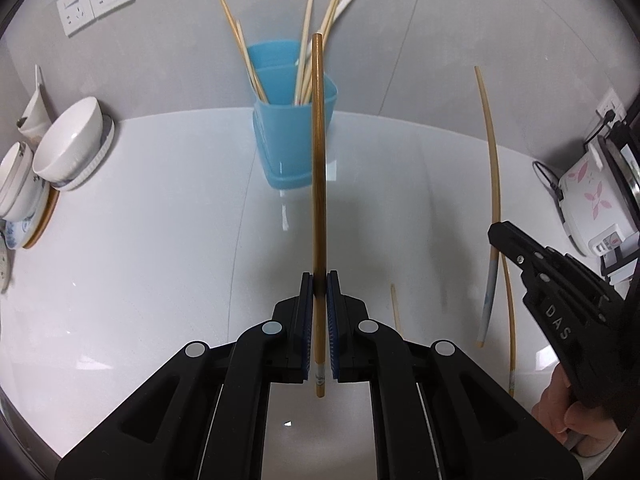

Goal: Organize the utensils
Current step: 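Lift both chopsticks and carry them toward the blue holder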

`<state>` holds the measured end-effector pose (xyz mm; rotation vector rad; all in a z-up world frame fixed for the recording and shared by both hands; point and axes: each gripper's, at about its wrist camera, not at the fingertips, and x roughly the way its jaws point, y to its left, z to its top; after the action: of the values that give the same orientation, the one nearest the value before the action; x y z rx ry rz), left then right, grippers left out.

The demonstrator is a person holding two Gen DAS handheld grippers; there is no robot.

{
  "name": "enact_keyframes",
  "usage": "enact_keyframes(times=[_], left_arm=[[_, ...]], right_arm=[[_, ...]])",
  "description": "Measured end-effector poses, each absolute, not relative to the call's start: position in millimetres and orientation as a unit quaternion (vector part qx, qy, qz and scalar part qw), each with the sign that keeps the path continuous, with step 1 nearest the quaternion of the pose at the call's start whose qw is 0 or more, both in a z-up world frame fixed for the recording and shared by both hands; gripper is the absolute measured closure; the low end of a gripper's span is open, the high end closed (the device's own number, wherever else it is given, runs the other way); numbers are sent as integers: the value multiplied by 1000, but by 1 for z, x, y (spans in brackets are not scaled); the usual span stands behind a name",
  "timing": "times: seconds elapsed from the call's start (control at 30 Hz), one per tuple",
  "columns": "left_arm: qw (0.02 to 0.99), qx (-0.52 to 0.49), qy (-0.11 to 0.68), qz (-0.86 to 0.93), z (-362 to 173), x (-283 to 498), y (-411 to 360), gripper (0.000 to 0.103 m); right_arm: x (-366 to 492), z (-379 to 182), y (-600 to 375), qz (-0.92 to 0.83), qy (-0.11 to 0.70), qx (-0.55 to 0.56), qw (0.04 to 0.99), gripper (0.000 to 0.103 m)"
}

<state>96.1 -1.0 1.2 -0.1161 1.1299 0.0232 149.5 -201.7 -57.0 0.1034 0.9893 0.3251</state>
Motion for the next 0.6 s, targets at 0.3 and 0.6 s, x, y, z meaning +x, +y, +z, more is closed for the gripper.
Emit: enact_keyframes(times=[0.3, 0.6], left_arm=[[856, -58, 514, 17, 22, 114, 11, 97], [869, -62, 491, 22, 44, 136, 23, 97]], right_arm=[[164, -38, -182, 164, 449, 48, 877, 96], [182, -16, -165, 174, 418, 51, 890, 96]])
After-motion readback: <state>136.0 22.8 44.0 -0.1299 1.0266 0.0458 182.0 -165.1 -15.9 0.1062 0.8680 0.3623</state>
